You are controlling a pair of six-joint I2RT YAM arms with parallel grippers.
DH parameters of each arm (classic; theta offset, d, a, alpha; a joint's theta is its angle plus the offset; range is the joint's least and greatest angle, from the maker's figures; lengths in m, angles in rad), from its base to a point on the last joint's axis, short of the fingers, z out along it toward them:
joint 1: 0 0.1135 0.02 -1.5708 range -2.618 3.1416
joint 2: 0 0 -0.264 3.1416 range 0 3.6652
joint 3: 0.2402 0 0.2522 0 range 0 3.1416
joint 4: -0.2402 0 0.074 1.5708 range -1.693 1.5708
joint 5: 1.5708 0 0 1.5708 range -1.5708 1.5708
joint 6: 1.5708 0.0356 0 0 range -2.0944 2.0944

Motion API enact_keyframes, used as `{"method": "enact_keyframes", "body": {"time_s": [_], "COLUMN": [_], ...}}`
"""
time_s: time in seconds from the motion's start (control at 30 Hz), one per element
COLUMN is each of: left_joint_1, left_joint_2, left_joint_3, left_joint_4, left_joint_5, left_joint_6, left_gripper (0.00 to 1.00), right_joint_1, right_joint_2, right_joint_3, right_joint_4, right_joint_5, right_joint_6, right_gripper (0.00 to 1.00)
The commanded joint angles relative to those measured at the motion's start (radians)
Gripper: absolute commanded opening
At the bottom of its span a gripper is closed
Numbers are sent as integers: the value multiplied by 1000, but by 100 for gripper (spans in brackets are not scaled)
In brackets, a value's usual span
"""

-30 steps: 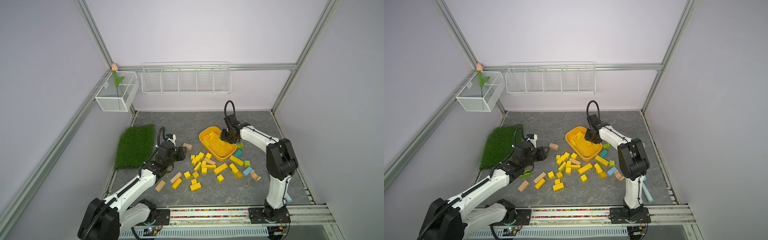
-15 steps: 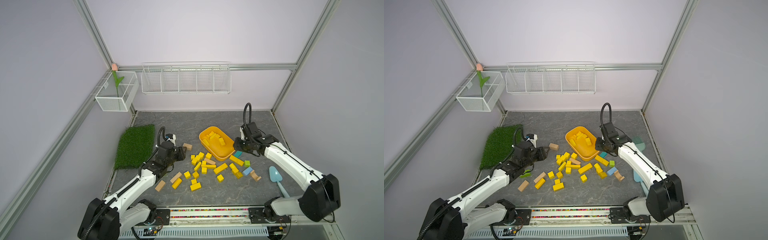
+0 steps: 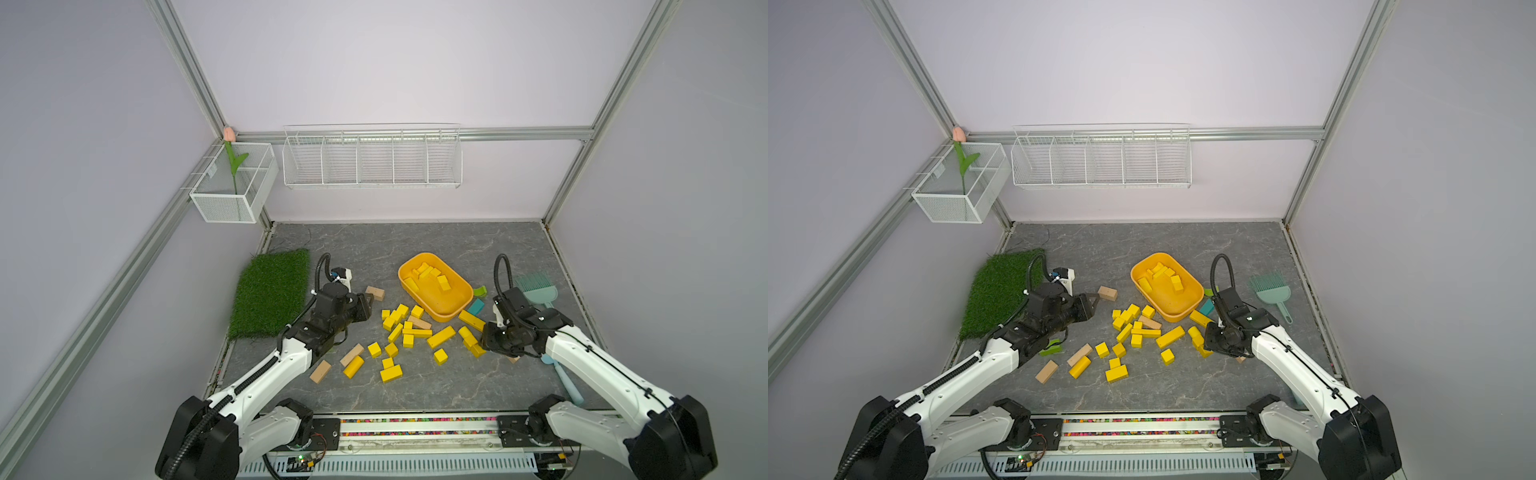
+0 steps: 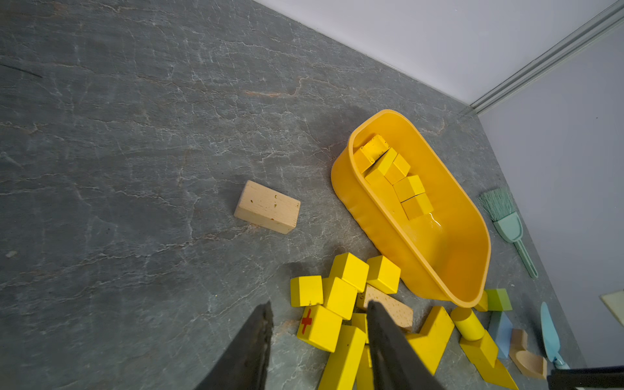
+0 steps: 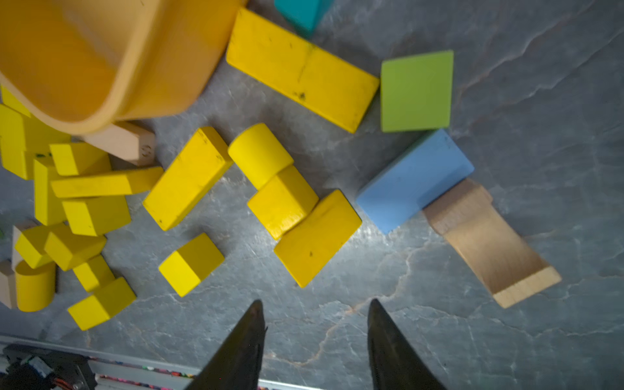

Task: Pick out the yellow building blocks
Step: Pick up the building block from the center of the board.

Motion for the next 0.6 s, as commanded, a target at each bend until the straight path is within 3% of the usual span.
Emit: {"method": "enact_keyframes", "body": {"time_s": [0.0, 0.17, 0.57], "left_joint_1": [7, 8, 8], "left_joint_2": [-7, -4, -2], "left_joint_3": [-5, -3, -2], "left_joint_4": [8, 7, 8], "left_joint_5": [-1, -1, -1], "left_joint_6": [-14, -13, -14], "left_gripper": [48, 48, 48], "right_joint_1": [7, 6, 7], "right_joint_2": [-41, -51, 126], "right_joint_3": [-40, -51, -18], "right_joint_4": [-9, 25, 73], "right_joint_5": [-61, -72, -101], "right_joint_6": [140, 208, 260], "right_gripper": [56, 60, 58]}}
